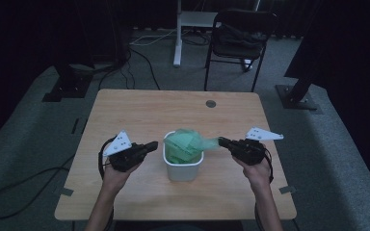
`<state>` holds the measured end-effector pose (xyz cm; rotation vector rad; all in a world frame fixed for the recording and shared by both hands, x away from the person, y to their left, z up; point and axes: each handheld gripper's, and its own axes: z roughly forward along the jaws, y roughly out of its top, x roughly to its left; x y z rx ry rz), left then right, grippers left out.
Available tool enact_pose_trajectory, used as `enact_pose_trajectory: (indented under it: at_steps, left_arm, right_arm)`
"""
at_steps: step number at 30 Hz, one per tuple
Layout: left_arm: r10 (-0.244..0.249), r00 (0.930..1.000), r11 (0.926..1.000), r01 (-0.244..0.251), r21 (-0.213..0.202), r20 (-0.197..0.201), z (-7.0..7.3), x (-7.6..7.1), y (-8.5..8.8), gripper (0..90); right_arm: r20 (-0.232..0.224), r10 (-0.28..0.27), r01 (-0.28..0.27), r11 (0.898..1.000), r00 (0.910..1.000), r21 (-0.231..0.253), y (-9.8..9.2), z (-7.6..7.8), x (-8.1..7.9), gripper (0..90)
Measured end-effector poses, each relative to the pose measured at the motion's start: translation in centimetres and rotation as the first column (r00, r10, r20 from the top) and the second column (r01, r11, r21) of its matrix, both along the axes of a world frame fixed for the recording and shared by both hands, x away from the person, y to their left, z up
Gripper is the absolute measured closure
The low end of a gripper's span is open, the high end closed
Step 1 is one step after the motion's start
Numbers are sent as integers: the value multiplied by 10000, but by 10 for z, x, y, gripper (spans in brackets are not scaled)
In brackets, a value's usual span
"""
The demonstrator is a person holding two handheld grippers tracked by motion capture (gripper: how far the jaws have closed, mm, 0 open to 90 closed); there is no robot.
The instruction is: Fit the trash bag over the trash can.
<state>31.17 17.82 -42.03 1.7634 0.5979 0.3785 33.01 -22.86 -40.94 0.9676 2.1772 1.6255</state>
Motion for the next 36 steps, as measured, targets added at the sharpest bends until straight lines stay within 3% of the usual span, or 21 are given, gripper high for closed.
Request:
enact_pose_trajectory:
  at_steps: [7,15,18,26,29,32,34,36]
  left_arm:
    - [19,10000,9998,-20,196,27,0,1,-2,900]
    - [-105,9996,9987,93,497,244,10,7,-15,699]
    - [-429,9988,9968,411,687,247,14,11,-24,652]
    - [-1151,9928,9850,1183,1252,-331,13,29,-41,602]
    - [-1236,9909,9843,1291,1207,-524,11,32,-41,623]
    - [-1204,9921,9855,1237,1160,-348,10,30,-40,844]
    - [-1082,9939,9881,1100,1074,-221,11,28,-37,900]
    - [-998,9949,9912,1006,857,-134,12,25,-32,900]
  right_arm:
    - [11,224,-224,9997,9997,-76,4,-3,-3,900]
    - [115,407,-406,9992,9991,-41,8,-1,-3,900]
    - [179,502,-502,9987,9986,-40,9,1,-3,900]
    - [230,646,-645,9979,9976,-67,12,2,-4,900]
    - [228,664,-663,9978,9975,-48,12,2,-4,900]
    - [213,617,-616,9981,9979,-54,11,2,-4,900]
    - [191,558,-558,9984,9983,-46,10,2,-4,900]
    - [182,476,-476,9989,9987,-36,8,1,-4,900]
